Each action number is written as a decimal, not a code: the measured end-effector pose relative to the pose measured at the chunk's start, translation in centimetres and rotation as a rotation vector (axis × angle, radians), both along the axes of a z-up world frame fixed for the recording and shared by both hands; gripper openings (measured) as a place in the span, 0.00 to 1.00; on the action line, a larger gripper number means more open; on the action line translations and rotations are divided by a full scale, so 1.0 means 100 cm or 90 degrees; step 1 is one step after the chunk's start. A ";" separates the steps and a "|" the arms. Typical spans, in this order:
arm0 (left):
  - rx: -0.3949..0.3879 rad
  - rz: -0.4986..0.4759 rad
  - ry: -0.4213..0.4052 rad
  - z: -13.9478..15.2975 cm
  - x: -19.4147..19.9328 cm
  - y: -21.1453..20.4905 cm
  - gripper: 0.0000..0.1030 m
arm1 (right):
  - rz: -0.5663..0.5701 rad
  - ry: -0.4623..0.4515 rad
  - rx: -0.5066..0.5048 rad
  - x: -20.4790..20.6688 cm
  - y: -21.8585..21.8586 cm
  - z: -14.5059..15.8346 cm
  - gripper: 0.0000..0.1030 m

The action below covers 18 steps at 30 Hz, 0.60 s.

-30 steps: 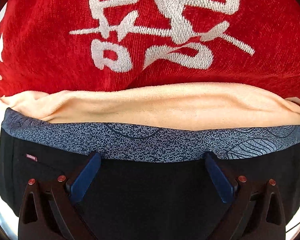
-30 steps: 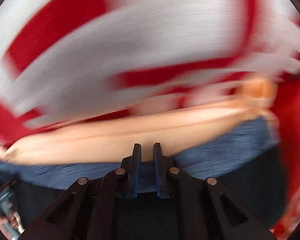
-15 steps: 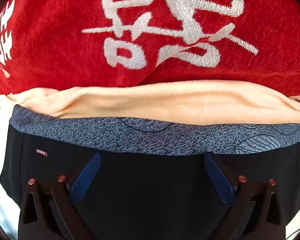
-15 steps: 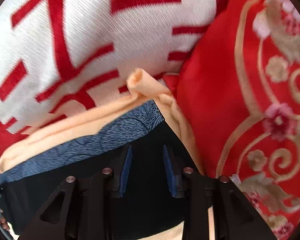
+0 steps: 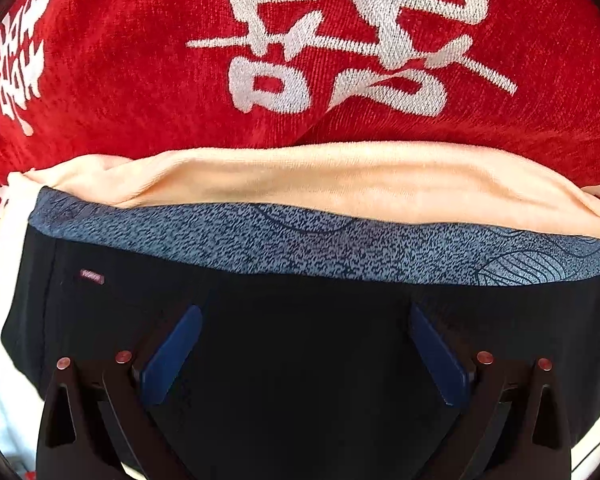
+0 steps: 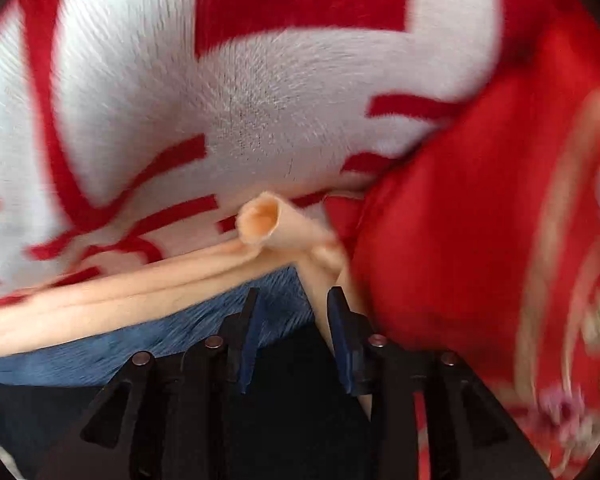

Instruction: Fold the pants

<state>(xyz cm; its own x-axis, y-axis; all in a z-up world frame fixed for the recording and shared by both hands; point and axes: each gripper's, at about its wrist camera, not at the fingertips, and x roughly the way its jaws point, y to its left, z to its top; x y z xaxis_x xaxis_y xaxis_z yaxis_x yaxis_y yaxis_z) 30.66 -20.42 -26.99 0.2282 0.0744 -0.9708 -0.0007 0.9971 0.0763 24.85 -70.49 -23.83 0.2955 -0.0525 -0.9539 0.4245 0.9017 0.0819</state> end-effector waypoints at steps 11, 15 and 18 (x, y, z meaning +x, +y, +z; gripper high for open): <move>0.033 -0.022 0.021 0.018 -0.057 0.022 1.00 | 0.003 0.049 -0.077 -0.102 0.040 -0.003 0.60; 0.042 -0.005 0.018 0.031 -0.070 0.054 1.00 | -0.043 0.030 -0.101 -0.114 0.042 0.029 0.62; 0.042 0.026 0.012 0.040 -0.074 0.084 1.00 | -0.009 0.012 -0.017 -0.125 0.069 0.043 0.62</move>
<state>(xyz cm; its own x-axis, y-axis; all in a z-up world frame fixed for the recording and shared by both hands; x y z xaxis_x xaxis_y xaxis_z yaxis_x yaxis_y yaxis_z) 23.21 -12.06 -22.95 0.2049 0.1472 -0.9676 -0.0394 0.9891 0.1421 12.31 -63.63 -19.54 0.2770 -0.0822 -0.9573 0.4380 0.8976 0.0496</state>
